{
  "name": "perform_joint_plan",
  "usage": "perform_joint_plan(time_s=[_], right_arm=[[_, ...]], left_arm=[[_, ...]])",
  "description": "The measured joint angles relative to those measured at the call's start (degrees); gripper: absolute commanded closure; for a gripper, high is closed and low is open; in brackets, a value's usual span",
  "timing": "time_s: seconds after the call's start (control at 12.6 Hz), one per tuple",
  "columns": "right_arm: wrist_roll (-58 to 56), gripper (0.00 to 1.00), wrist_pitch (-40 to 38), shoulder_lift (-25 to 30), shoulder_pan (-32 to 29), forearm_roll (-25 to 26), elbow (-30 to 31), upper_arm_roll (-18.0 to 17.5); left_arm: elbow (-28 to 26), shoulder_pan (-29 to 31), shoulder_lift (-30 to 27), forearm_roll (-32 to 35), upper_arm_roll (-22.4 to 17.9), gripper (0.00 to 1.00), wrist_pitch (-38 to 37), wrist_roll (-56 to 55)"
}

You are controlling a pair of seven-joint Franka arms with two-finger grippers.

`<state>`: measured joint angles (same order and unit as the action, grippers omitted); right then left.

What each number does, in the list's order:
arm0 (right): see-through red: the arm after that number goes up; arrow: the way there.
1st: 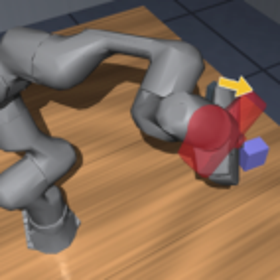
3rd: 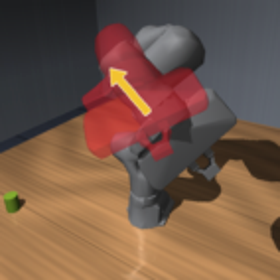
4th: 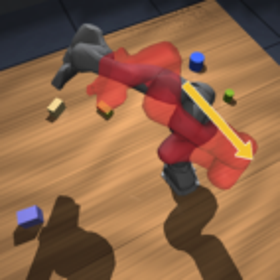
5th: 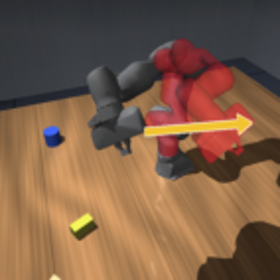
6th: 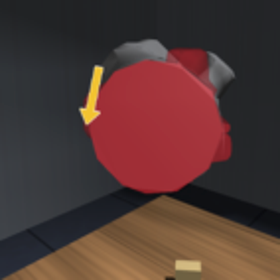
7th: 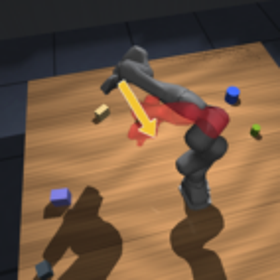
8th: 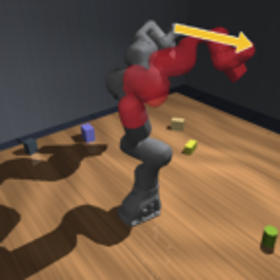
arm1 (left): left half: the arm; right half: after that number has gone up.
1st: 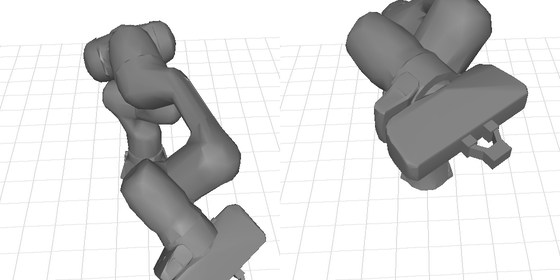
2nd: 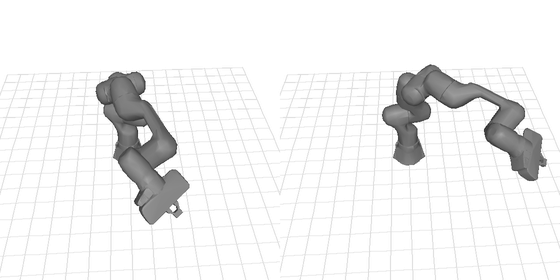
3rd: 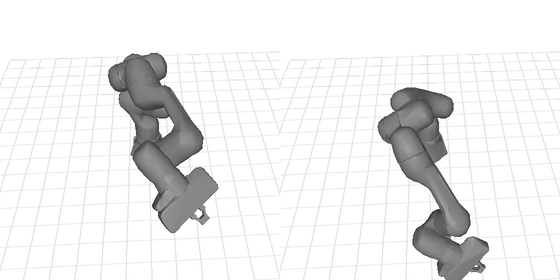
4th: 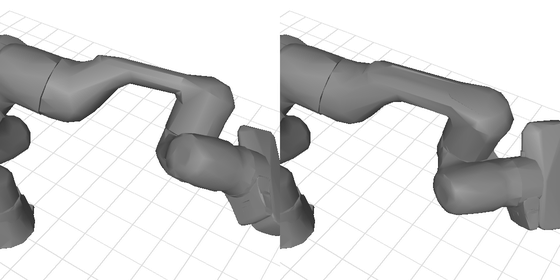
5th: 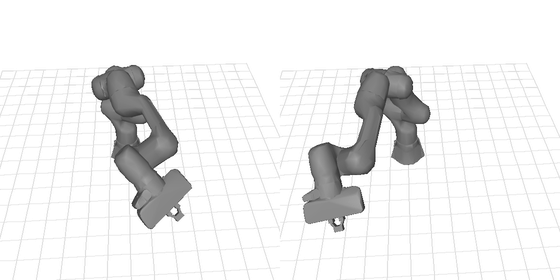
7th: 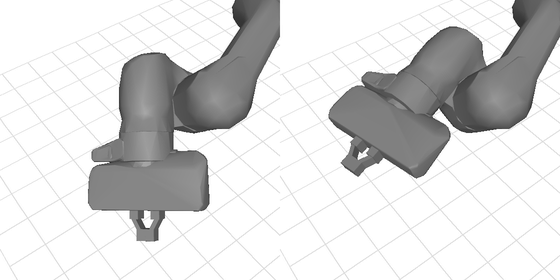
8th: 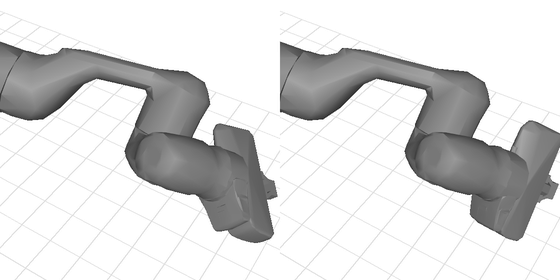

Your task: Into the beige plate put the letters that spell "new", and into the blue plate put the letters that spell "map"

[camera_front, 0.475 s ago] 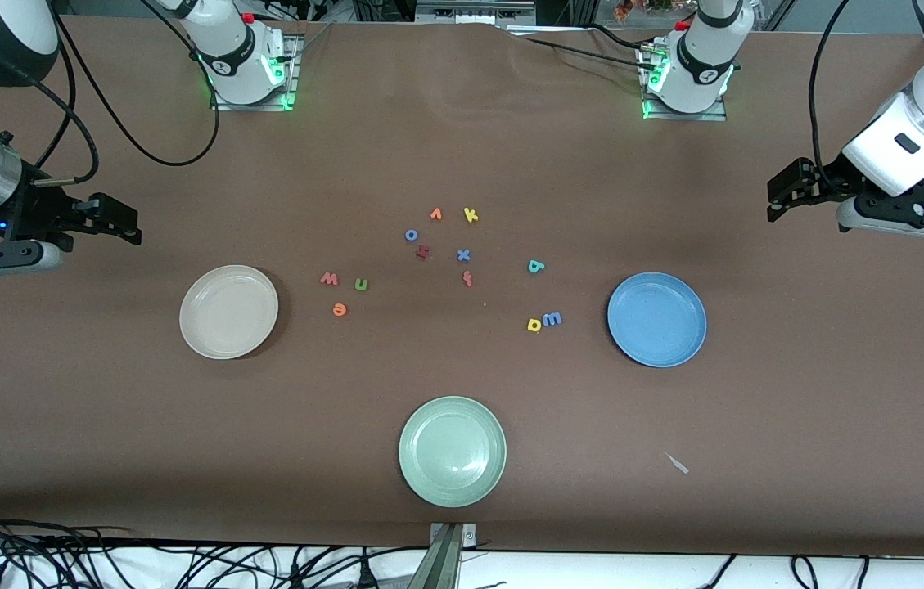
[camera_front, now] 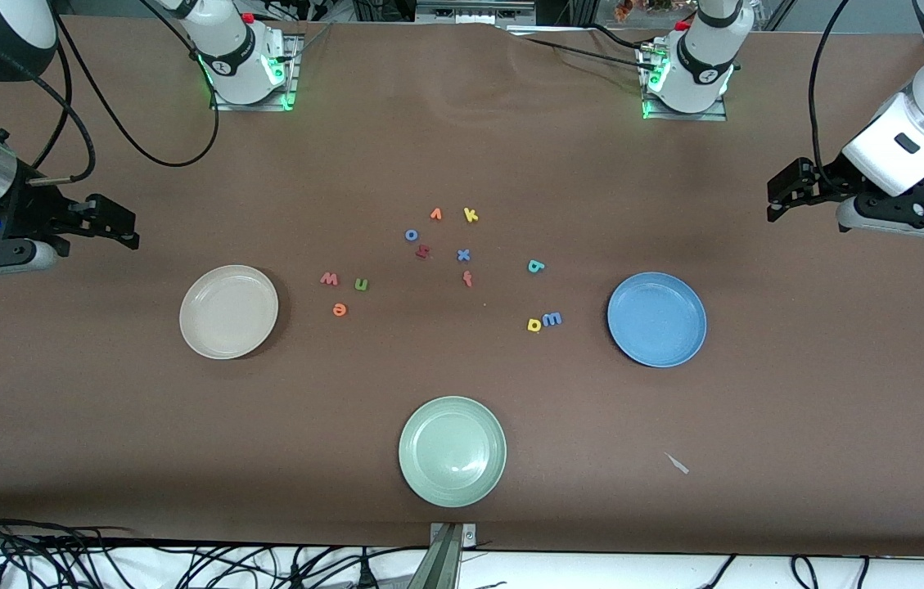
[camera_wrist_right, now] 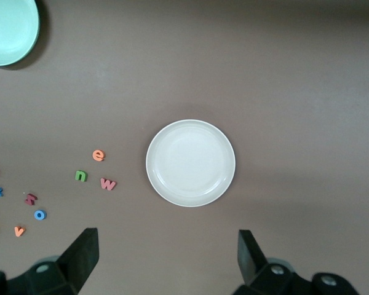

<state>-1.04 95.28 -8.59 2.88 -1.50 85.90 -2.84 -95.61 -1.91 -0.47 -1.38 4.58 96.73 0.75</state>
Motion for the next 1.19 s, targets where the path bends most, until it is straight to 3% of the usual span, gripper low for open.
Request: perform_joint_plan(time_s=[0.4, 0.71, 1.19], right_arm=[[0.0, 0.00, -0.9, 0.2, 1.0, 1.0, -1.2, 0.0], [0.1, 0.00, -7.5, 0.8, 1.0, 1.0, -1.3, -0.4], [0.3, 0.00, -7.8, 1.0, 1.1, 0.9, -1.3, -0.8]], left_arm=[[0.0, 0.0, 0.0, 0.0, 0.0, 0.00, 0.0, 0.0], [0.0, 0.0, 0.0, 0.0, 0.0, 0.00, 0.0, 0.0], [0.0, 0.0, 0.0, 0.0, 0.0, 0.00, 0.0, 0.0]])
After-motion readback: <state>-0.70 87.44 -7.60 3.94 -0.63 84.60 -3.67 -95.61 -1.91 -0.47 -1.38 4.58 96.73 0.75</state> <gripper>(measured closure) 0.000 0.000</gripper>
